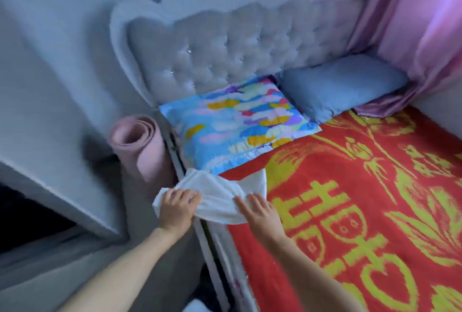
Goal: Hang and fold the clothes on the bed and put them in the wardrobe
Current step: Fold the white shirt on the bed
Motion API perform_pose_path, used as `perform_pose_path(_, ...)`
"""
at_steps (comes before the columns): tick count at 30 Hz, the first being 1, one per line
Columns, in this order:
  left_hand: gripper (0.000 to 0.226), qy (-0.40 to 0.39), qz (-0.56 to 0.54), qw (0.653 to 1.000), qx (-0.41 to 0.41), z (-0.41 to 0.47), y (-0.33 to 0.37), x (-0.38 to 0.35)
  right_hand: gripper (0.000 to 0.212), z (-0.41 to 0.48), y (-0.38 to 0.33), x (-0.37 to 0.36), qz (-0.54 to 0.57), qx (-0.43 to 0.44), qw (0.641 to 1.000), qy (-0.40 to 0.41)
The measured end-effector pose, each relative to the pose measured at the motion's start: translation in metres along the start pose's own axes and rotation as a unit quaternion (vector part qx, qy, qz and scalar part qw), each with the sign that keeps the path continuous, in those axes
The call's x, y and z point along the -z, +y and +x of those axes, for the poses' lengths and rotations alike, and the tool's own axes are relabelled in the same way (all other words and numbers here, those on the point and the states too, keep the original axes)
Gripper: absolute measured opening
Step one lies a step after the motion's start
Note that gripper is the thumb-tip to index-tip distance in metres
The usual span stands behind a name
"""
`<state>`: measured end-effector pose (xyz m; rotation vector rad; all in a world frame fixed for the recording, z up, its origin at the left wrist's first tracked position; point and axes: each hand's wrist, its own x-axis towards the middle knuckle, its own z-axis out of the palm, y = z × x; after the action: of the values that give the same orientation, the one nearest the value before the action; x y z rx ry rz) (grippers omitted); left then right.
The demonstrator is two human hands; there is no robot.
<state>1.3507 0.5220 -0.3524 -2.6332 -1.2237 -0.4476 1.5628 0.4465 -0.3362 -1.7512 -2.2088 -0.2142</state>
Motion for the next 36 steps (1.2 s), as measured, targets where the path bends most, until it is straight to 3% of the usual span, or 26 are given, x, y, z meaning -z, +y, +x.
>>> perform_pose_path(3, 0.036, -0.022, 0.049, 0.993, 0.102, -0.049, -0.046, 0.050, 0.056, 0.044, -0.056, 0.003, 0.002, 0.112, 0.994, 0.008)
perform_pose_path(7, 0.032, -0.010, 0.103, 0.966, 0.237, -0.133, -0.103, 0.117, 0.050, 0.094, -0.157, 0.010, 0.015, 0.245, 0.969, 0.039)
perform_pose_path(12, 0.040, 0.044, 0.151, 0.927, 0.341, -0.225, -0.159, 0.162, 0.045, 0.135, -0.274, 0.011, 0.026, 0.351, 0.932, 0.085)
perform_pose_path(16, 0.038, 0.023, 0.172, 0.902, 0.395, -0.298, -0.204, 0.183, 0.041, 0.153, -0.368, -0.003, 0.021, 0.410, 0.909, 0.074)
perform_pose_path(17, 0.037, 0.010, 0.184, 0.894, 0.409, -0.326, -0.222, 0.190, 0.049, 0.156, -0.404, -0.013, 0.019, 0.427, 0.902, 0.050)
perform_pose_path(19, 0.032, -0.013, 0.188, 0.887, 0.421, -0.366, -0.250, 0.195, 0.071, 0.158, -0.454, -0.029, 0.030, 0.432, 0.901, -0.006)
perform_pose_path(26, 0.025, -0.046, 0.186, 0.860, 0.473, -0.500, -0.342, 0.206, 0.068, 0.161, -0.620, -0.079, 0.078, 0.468, 0.878, -0.062)
perform_pose_path(30, 0.028, -0.069, 0.153, 0.852, 0.495, -0.537, -0.372, 0.205, 0.049, 0.163, -0.668, -0.096, 0.086, 0.475, 0.870, -0.100)
perform_pose_path(34, 0.036, -0.091, 0.097, 0.845, 0.518, -0.556, -0.398, 0.184, 0.069, 0.173, -0.694, -0.125, 0.080, 0.461, 0.870, -0.156)
perform_pose_path(36, 0.022, -0.093, 0.107, 0.848, 0.511, -0.564, -0.415, 0.172, 0.073, 0.181, -0.706, -0.146, 0.084, 0.449, 0.871, -0.181)
